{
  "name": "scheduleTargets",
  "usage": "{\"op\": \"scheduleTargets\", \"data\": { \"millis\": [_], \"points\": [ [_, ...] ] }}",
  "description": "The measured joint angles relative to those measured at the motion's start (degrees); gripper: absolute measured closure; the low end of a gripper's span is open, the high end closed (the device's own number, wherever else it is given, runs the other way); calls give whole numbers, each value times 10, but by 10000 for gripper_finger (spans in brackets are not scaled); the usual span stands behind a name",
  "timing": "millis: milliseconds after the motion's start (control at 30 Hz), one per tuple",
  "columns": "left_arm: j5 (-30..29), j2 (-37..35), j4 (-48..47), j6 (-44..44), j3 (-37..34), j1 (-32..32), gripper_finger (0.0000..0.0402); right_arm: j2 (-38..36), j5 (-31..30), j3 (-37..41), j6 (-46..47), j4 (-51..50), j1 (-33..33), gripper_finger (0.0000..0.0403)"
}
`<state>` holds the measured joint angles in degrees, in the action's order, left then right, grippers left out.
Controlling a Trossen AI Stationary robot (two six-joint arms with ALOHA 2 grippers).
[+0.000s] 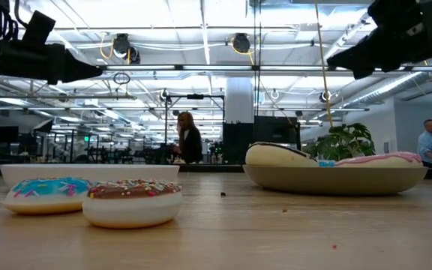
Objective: Pick & Place donuts
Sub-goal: Put the small orange donut on the white plate
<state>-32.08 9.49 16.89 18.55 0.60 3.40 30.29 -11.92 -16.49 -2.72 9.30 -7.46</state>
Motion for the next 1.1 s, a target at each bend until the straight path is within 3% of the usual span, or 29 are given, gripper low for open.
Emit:
{"op": "scheduleTargets", "data": {
  "millis": [133,233,467,667,933,1033,1100],
  "points": [
    [0,0,5,6,0,0,360,-43,7,24,-13,-2,0,402],
    [0,0,23,5,0,0,360,-77,45,39,-15,5,0,402],
    [0,0,29,3,0,0,360,-127,47,85,-35,29,0,403],
    [7,0,-1,-79,0,-1,360,-134,47,100,-44,33,0,403],
    [141,15,-19,-199,0,-9,360,-134,47,101,-36,34,0,403],
    [142,57,-27,-248,20,-34,360,-134,47,101,-40,36,0,403],
    [174,99,-23,-269,56,-69,360,-134,47,101,-48,47,0,403]
  ]
}}
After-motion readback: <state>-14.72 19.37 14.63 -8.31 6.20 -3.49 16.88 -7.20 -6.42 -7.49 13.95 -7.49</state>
